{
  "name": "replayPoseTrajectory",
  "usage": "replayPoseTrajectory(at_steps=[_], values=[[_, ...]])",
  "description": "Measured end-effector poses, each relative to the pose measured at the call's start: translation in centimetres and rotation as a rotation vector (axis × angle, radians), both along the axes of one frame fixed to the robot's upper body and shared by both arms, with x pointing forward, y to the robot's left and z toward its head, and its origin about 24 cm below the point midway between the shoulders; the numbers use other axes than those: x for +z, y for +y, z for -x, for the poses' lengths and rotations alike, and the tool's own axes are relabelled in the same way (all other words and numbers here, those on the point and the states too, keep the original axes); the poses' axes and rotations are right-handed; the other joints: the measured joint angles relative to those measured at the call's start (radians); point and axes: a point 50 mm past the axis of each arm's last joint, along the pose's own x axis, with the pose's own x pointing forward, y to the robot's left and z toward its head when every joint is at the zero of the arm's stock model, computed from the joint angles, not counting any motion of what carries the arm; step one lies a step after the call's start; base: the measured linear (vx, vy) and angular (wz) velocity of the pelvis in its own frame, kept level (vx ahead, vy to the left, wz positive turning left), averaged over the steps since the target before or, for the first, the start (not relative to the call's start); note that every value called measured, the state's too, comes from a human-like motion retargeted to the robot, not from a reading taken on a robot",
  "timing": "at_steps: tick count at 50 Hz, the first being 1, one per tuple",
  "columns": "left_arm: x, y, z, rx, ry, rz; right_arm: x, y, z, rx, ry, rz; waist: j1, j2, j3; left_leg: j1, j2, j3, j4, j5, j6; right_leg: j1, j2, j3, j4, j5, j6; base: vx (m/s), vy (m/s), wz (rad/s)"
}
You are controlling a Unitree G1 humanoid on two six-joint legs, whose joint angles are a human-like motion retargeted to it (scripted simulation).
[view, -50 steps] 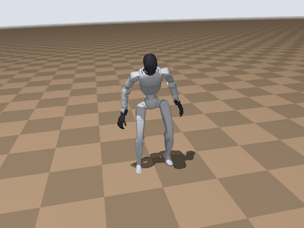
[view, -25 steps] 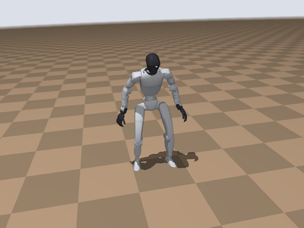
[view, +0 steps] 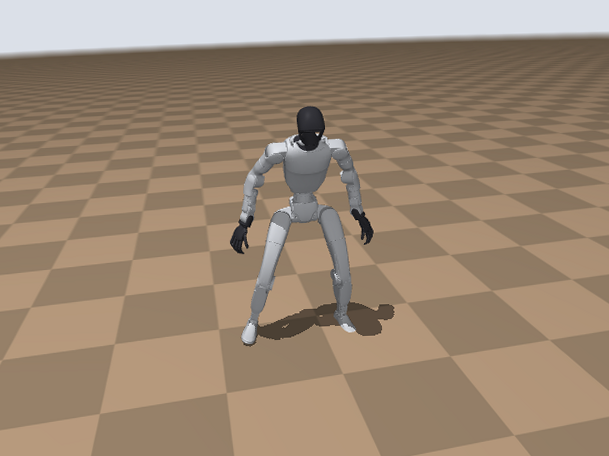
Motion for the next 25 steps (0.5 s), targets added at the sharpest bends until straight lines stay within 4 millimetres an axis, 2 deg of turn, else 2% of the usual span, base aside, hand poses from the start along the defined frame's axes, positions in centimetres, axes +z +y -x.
replayPoseTrajectory(at_steps=[2, 4, 7, 9, 10, 12, 15, 17, 20, 22, 25], values=[[-0.1, -0.7, -0.4, 0.041, -0.02, 0.051, -0.4, -0.1, 0.6, 0.0, 0.029, -0.002, 0.007, 0.021, 0.0, 0.01, -0.026, 0.016, -0.032, 0.008, 0.036, -0.041, 0.061, -0.009, 0.106, -0.062, 0.006, 0.04, 0.44, 0.02], [-0.5, -1.3, -0.1, 0.061, -0.018, 0.096, -0.3, 0.4, 0.1, 0.02, -0.012, -0.012, 0.007, 0.035, 0.0, -0.019, -0.027, 0.053, 0.027, -0.011, 0.036, -0.072, 0.141, -0.034, 0.158, -0.106, 0.049, 0.08, 0.38, -0.14], [-1.2, -1.9, 1.0, 0.072, 0.028, 0.114, 0.2, 0.7, -1.4, 0.04, -0.043, -0.01, -0.001, 0.017, 0.0, -0.012, -0.087, 0.121, 0.008, 0.005, 0.002, -0.013, 0.192, -0.072, -0.07, -0.023, 0.116, 0.04, 0.36, -0.05], [-1.7, -1.8, 2.2, 0.039, 0.086, 0.088, 0.8, 1.1, -2.6, 0.065, -0.076, -0.006, -0.008, 0.007, 0.0, -0.053, -0.095, 0.147, 0.096, 0.007, -0.036, 0.002, 0.157, -0.073, -0.126, 0.006, 0.088, 0.03, 0.36, -0.04], [-2.0, -1.8, 2.9, 0.019, 0.113, 0.072, 1.1, 1.2, -3.1, 0.079, -0.092, -0.001, -0.014, 0.008, 0.0, -0.082, -0.086, 0.155, 0.163, 0.003, -0.052, -0.01, 0.132, -0.066, -0.102, 0.016, 0.08, 0.05, 0.37, 0.0], [-2.2, -1.4, 4.2, -0.015, 0.145, 0.028, 1.6, 1.2, -3.8, 0.103, -0.118, 0.027, -0.019, 0.003, 0.0, -0.132, -0.017, 0.202, 0.328, -0.032, -0.046, -0.04, 0.103, -0.037, -0.058, 0.063, 0.123, 0.06, 0.37, -0.18], [-2.3, -0.5, 5.7, -0.043, 0.187, -0.03, 2.0, 1.0, -4.4, 0.107, -0.139, 0.056, 0.013, -0.011, 0.0, -0.165, 0.132, 0.271, 0.511, -0.121, 0.029, -0.06, 0.097, 0.006, -0.073, 0.085, 0.12, 0.02, 0.38, -0.74], [-2.4, 0.1, 6.5, -0.03, 0.218, -0.042, 1.8, 0.9, -4.1, 0.086, -0.137, 0.052, 0.032, -0.014, 0.0, -0.179, 0.183, 0.229, 0.525, -0.164, 0.069, -0.072, 0.109, 0.039, -0.09, 0.116, 0.113, -0.01, 0.43, -0.74], [-2.5, 0.6, 6.9, 0.007, 0.243, -0.036, 1.2, 0.7, -2.8, 0.062, -0.109, 0.044, 0.024, -0.007, 0.0, -0.167, 0.17, 0.101, 0.356, -0.15, 0.078, -0.063, 0.105, 0.05, -0.132, 0.165, 0.125, -0.04, 0.51, -0.24], [-2.4, 0.5, 6.3, 0.021, 0.209, -0.029, 0.5, 0.2, -1.2, 0.055, -0.07, 0.07, 0.021, 0.012, 0.0, -0.118, 0.141, 0.021, 0.187, -0.084, 0.062, -0.049, 0.099, 0.037, -0.161, 0.2, 0.136, -0.04, 0.58, -0.12], [-1.6, 0.4, 4.5, 0.029, 0.114, -0.024, -0.7, -0.5, 2.0, 0.017, 0.011, 0.138, 0.042, 0.031, 0.0, -0.109, 0.125, 0.008, 0.194, -0.07, 0.037, -0.059, 0.055, -0.023, -0.134, 0.235, 0.13, -0.03, 0.59, -0.22]])
